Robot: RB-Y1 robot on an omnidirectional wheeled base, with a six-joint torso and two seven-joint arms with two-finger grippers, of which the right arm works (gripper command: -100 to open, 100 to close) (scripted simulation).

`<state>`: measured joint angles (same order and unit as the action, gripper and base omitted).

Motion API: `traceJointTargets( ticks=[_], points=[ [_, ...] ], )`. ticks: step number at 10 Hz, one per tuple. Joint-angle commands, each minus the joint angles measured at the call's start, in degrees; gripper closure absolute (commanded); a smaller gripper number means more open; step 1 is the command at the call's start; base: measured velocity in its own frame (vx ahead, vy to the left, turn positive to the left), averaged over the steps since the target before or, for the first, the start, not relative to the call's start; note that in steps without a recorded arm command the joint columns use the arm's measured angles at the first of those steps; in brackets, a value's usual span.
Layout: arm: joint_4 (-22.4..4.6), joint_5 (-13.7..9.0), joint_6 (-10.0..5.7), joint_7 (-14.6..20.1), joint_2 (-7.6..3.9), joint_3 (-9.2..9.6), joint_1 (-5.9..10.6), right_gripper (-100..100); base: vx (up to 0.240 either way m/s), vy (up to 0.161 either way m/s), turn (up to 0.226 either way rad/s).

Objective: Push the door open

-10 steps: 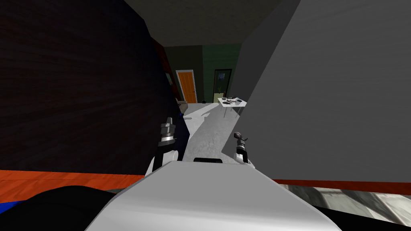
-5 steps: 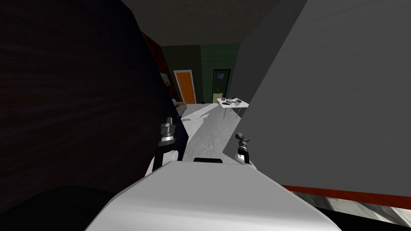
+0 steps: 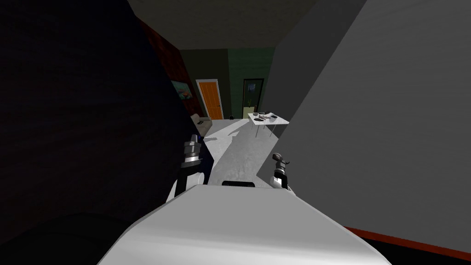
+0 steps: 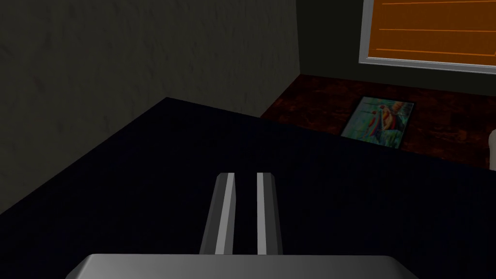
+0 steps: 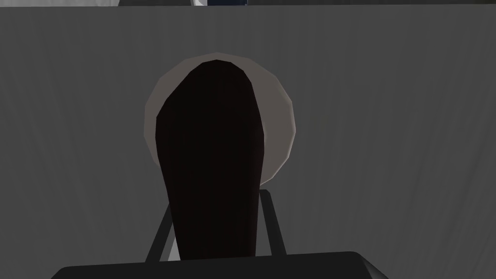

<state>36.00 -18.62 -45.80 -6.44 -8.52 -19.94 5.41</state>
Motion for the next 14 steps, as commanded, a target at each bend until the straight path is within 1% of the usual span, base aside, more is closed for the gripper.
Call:
traceJointTargets(
  ticks=[1, 3, 5, 6, 7, 9, 10, 11, 14],
  points=[
    [-0.3, -0.7, -0.23, -0.3, -0.63, -1.15, -0.05, 100, 0.208, -0.027, -0.045],
    [-0.4, -1.5, -0.39, -0.8, -0.83, -2.38, -0.23, 100, 0.2, -0.034, -0.034],
    [-0.4, -1.5, -0.39, -0.8, -0.83, -2.38, -0.23, 100, 0.09, -0.014, -0.017],
    [-0.6, -2.4, -0.54, -1.3, -1.03, -3.66, -0.41, 100, 0.141, -0.009, -0.041],
    [-0.6, -2.6, -0.58, -1.4, -1.08, -3.98, -0.45, 100, 0.193, -0.013, -0.052],
    [-0.8, -3.5, -0.74, -1.9, -1.29, -5.28, -0.64, 100, 0.181, -0.013, -0.041],
    [-0.8, -3.5, -0.74, -1.9, -1.29, -5.28, -0.64, 100, 0.135, -0.018, -0.044],
    [-0.9, -4.1, -0.86, -2.3, -1.44, -6.23, -0.77, 100, 0.164, -0.041, -0.031],
    [-1.1, -5.4, -1.08, -3.0, -1.73, -8.05, -1.03, 100, 0.208, -0.044, -0.048]
  ],
)
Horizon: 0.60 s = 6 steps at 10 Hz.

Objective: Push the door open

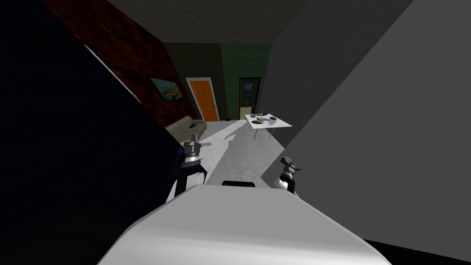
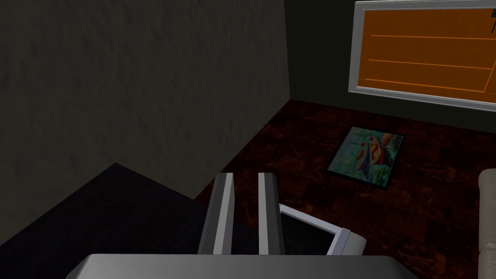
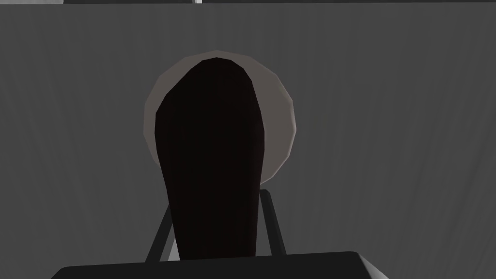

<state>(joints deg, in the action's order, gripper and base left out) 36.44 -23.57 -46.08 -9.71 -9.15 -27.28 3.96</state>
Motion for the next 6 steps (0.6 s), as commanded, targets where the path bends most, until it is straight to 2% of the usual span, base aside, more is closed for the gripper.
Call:
traceJointTargets(
  ticks=[1, 5, 6],
  points=[
    [-1.6, -0.6, -0.83, 0.1, -1.15, -0.98, 0.38, 100, 0.164, -0.007, -0.04],
    [-1.9, -2.1, -1.11, -0.8, -1.52, -3.29, 0.05, 100, 0.196, -0.015, -0.055],
    [-1.9, -2.1, -1.11, -0.8, -1.52, -3.29, 0.05, 100, 0.132, -0.017, -0.023]
  ],
)
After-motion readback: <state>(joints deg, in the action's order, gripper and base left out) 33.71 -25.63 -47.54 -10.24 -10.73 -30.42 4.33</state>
